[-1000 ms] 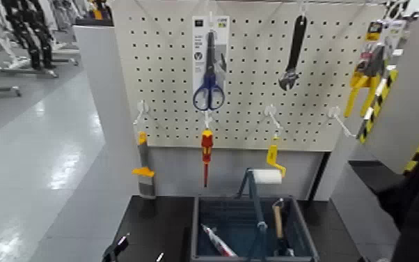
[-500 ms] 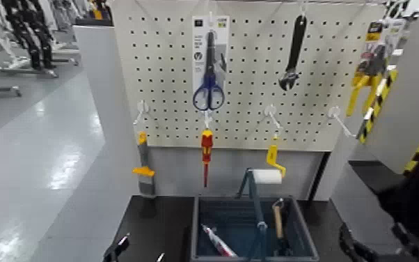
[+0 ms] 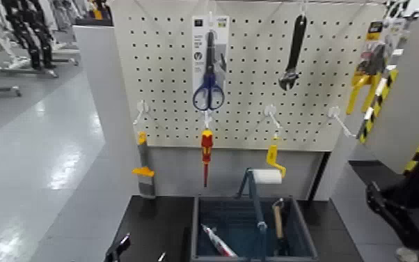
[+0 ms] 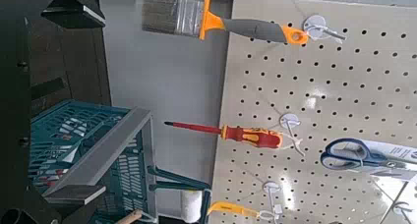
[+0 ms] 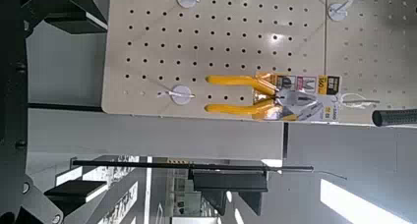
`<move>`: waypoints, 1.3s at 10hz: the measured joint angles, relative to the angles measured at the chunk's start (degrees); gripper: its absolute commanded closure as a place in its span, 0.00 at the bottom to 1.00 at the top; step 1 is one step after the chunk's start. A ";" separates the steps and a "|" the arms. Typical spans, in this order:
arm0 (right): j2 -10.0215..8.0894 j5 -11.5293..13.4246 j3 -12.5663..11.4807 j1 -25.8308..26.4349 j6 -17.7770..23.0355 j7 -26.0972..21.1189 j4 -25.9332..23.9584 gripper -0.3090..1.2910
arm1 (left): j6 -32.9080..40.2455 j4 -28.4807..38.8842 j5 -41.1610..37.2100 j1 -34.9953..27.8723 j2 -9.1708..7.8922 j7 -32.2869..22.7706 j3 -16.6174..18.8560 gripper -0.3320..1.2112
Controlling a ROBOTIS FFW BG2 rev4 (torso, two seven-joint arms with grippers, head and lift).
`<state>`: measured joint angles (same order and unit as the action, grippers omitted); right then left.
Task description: Put the yellow pliers into the crate.
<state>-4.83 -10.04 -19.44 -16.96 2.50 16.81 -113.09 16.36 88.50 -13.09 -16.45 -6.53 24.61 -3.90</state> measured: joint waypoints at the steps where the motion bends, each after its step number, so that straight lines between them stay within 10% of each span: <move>1: -0.90 -0.85 -0.87 1.82 -1.54 0.57 -0.22 0.30 | -0.08 0.00 0.00 0.08 -0.10 0.00 -0.12 0.29; 7: -6.18 -6.31 -4.54 14.23 -12.61 9.73 2.09 0.31 | -0.70 0.00 -0.03 0.53 -0.30 0.06 -0.56 0.29; 13: -12.68 -11.32 -3.37 27.50 -19.00 20.89 10.05 0.31 | -1.23 0.00 -0.18 1.14 -0.50 0.56 -0.94 0.29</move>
<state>-17.51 -21.36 -22.81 10.54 -16.50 37.70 -103.04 15.12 88.50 -13.27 -15.31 -7.03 25.17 -4.85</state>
